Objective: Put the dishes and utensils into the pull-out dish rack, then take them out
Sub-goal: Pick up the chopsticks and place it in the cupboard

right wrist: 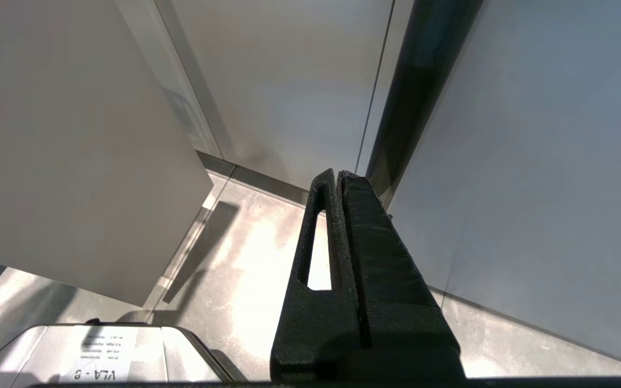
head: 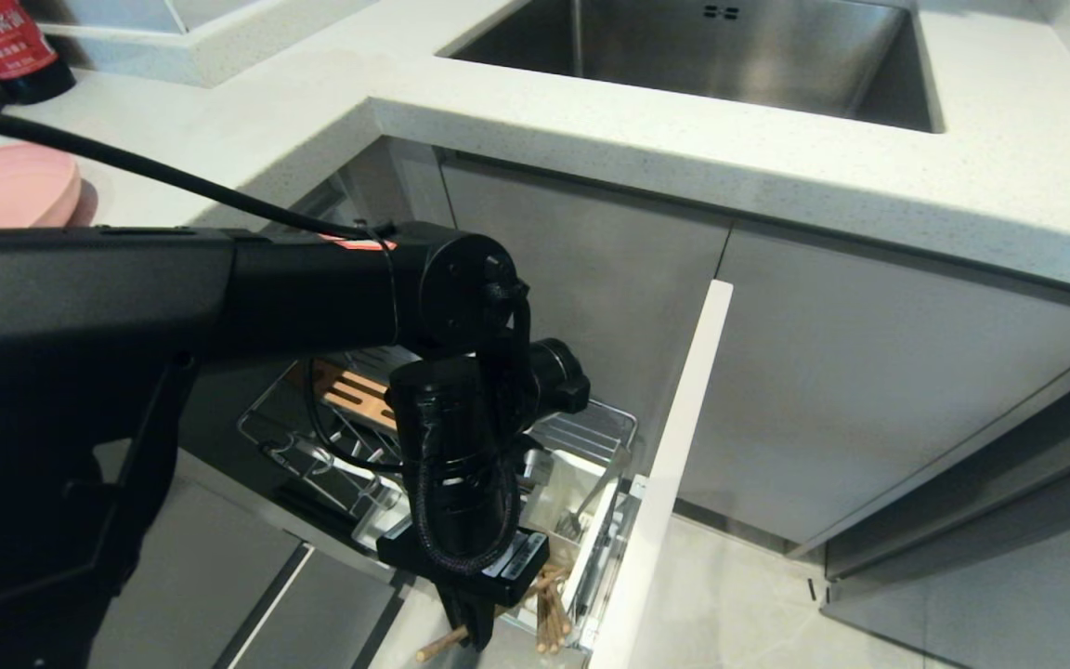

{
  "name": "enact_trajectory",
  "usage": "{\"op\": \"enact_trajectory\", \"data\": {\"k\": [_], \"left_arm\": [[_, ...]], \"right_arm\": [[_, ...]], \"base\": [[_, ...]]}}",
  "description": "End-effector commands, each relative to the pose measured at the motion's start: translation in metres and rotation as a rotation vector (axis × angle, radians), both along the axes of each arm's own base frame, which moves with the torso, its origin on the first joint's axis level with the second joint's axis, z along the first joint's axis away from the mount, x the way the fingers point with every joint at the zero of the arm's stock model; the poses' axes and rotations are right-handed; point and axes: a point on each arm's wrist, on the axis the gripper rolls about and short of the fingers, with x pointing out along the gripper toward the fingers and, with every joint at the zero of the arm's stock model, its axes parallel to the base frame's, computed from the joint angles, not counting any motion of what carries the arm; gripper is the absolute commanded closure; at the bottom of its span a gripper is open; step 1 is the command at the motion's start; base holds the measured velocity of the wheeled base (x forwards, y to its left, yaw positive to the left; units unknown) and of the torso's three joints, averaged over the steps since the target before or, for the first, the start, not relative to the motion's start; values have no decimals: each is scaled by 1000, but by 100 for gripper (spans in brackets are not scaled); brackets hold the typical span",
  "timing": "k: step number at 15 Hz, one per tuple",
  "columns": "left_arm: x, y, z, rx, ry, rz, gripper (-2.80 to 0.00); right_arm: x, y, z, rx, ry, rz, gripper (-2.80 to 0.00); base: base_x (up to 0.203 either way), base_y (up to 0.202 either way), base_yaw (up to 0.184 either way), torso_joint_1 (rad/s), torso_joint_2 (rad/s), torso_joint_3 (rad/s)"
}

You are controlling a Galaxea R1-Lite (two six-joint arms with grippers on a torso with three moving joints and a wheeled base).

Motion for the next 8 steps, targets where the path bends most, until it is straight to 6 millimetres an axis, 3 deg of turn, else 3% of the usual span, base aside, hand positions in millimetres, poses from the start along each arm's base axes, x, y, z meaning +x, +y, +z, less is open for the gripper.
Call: {"op": "enact_trajectory", "data": {"k": [1,8], "left_arm": [[-1,1,2,3,2,2,-280],[-5,5,10,-15,-17,5,-280]], "right_arm": [[0,0,0,0,0,0,0],[0,0,0,0,2,0,0]], "base": [[0,0,0,0,0,0],[0,0,0,0,0,0]]}}
